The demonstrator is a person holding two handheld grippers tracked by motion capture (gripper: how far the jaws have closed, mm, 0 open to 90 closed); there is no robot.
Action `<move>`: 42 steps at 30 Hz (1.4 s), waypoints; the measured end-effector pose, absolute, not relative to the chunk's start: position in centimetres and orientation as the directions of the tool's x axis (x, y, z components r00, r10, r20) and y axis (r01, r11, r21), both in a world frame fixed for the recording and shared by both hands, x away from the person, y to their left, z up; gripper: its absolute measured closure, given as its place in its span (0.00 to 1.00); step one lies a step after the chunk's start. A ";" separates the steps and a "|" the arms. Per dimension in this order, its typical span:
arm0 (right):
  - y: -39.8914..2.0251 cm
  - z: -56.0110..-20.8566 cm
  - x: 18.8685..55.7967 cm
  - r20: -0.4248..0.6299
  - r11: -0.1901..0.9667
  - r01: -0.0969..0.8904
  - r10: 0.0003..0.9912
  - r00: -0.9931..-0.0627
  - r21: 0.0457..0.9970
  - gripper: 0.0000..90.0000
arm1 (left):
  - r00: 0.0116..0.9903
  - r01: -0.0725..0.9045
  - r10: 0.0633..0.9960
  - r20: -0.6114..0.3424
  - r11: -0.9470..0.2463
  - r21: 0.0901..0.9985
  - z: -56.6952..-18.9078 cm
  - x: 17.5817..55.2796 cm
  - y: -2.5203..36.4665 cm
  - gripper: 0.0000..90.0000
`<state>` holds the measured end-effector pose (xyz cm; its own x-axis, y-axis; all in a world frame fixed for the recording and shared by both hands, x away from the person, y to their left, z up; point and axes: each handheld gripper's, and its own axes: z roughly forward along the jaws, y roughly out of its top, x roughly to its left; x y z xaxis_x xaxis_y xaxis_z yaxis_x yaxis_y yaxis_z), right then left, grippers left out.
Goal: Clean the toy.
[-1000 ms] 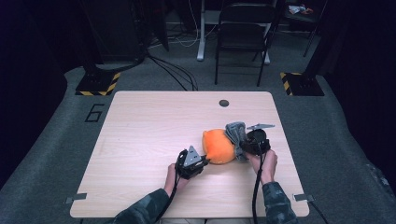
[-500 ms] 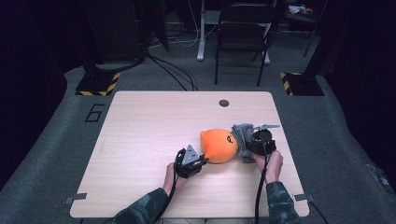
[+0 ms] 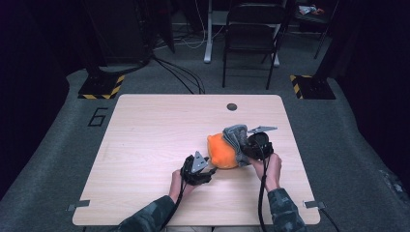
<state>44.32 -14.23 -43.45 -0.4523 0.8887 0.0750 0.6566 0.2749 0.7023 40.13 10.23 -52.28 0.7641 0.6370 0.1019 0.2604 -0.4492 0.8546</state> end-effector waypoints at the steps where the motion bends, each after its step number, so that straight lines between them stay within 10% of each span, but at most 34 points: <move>1: -14.2 -43.4 44.3 0.075 0.275 0.657 0.889 -0.452 0.702 0.84 | 0.767 0.264 0.634 0.103 -0.457 0.849 -52.4 40.2 10.1 0.51; 15: -14.0 -43.0 43.9 0.057 0.281 0.653 0.894 -0.445 0.703 0.84 | 0.751 0.242 0.650 0.117 -0.436 0.867 -51.7 40.2 9.1 0.87; 42: -8.7 -41.0 41.9 -0.117 0.465 0.538 0.822 -0.557 0.703 0.84 | 0.776 0.241 0.627 0.068 -0.395 0.887 -49.5 39.7 10.3 0.89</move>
